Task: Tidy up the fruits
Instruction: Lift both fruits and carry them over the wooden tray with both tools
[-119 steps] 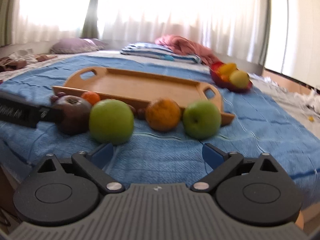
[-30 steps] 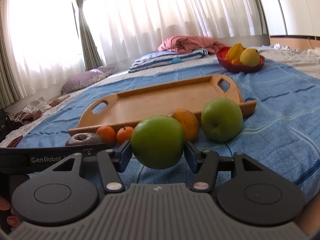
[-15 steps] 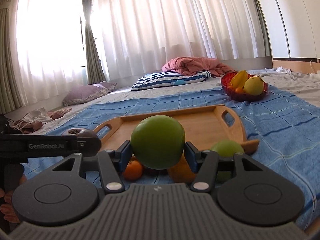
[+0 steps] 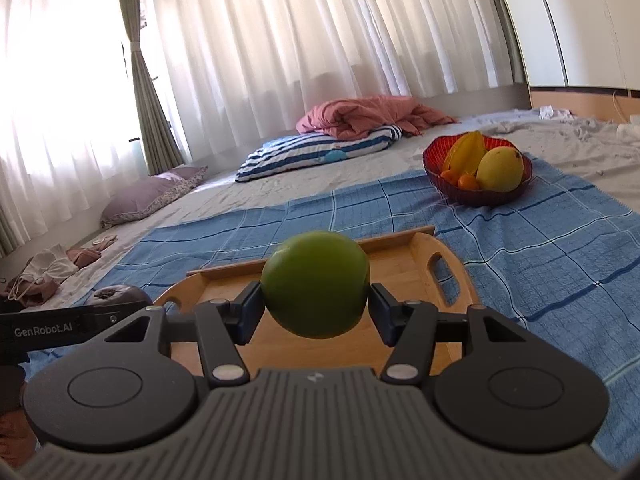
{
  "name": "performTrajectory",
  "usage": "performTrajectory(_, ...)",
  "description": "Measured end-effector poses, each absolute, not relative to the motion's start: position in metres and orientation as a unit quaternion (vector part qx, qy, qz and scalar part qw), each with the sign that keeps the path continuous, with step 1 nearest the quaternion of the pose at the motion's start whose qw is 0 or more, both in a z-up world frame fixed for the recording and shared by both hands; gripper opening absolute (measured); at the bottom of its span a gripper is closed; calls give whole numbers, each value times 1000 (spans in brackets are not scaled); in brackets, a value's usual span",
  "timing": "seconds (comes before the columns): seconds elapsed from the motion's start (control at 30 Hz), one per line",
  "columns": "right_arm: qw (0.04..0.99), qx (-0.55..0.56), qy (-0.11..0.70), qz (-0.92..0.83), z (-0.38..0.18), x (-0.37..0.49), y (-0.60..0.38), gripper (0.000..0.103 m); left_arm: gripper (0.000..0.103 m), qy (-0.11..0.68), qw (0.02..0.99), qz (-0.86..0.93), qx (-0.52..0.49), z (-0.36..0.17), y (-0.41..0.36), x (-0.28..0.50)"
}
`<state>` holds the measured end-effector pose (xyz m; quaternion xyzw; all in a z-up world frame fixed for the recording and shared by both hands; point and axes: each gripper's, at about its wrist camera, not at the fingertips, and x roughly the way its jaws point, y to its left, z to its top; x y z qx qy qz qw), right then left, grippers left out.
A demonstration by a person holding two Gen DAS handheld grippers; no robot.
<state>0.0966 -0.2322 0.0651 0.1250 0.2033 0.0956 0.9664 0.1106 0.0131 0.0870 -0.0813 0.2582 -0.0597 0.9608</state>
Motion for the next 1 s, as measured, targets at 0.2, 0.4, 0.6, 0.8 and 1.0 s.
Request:
performTrajectory(0.2, 958, 140, 235, 86, 67, 146, -245, 60, 60, 274, 956, -51, -89, 90, 21, 152)
performTrajectory(0.4, 948, 135, 275, 85, 68, 206, -255, 60, 60, 304, 945, -52, -105, 86, 35, 204)
performTrajectory(0.6, 937, 121, 322, 63, 55, 257, -259, 60, 60, 334, 933, -44, -126, 65, 47, 252)
performTrajectory(0.8, 929, 114, 350, 47, 36, 286, -257, 60, 60, 349, 929, -34, -121, 46, 48, 279)
performTrajectory(1.0, 922, 109, 369, 46, 32, 309, -251, 60, 60, 357, 927, -20, -114, 39, 50, 297)
